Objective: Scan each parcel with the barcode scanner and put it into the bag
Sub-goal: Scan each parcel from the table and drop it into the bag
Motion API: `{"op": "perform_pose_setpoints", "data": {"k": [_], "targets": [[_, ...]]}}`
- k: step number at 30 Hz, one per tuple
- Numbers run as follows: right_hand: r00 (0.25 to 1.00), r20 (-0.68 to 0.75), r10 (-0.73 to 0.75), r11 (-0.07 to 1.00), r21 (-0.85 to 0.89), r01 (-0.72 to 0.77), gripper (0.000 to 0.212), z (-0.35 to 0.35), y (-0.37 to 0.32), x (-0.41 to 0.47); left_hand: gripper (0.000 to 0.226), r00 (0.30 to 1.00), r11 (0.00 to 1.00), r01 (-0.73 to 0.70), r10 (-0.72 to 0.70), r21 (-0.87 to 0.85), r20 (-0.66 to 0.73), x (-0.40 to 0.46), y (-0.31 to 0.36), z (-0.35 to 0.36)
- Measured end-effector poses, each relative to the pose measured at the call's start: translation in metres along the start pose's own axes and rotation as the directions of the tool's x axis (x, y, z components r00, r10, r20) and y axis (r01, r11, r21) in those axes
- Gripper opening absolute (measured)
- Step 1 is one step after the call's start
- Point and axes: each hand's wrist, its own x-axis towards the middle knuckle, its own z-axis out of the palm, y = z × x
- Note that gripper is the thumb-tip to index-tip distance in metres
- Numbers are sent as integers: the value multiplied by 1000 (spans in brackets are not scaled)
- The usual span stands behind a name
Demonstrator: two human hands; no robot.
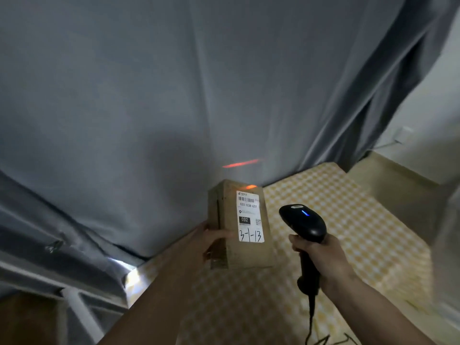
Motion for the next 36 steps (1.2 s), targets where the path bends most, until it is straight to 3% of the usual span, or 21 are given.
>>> {"op": "perform_pose_setpoints", "data": {"k": [2,6,9,21,28,32,36], "targets": [[999,-34,-6,999,49,8,13,-28,-3,-1,51,999,1000,-16,15,10,45,-1,6,28],[996,-91,-17,991,133,29,16,-95,-8,-7,94,993,997,-58,53,43,106,-1,18,95],[989,-148,-26,983,177,52,17,-162,-9,-12,103,982,990,-107,91,88,166,-9,21,165],[910,-415,-29,930,323,177,20,-440,-9,-46,59,891,970,-92,-20,224,453,-61,-19,473],[841,-541,19,886,398,236,19,-529,-4,-61,59,824,935,-149,-63,323,563,-77,-22,590],[806,-587,67,874,424,236,20,-569,3,-55,27,821,925,-141,-89,352,565,-68,-26,650],[772,-628,100,853,453,258,22,-611,0,-34,29,805,912,-138,-123,385,581,-56,-29,704]]}}
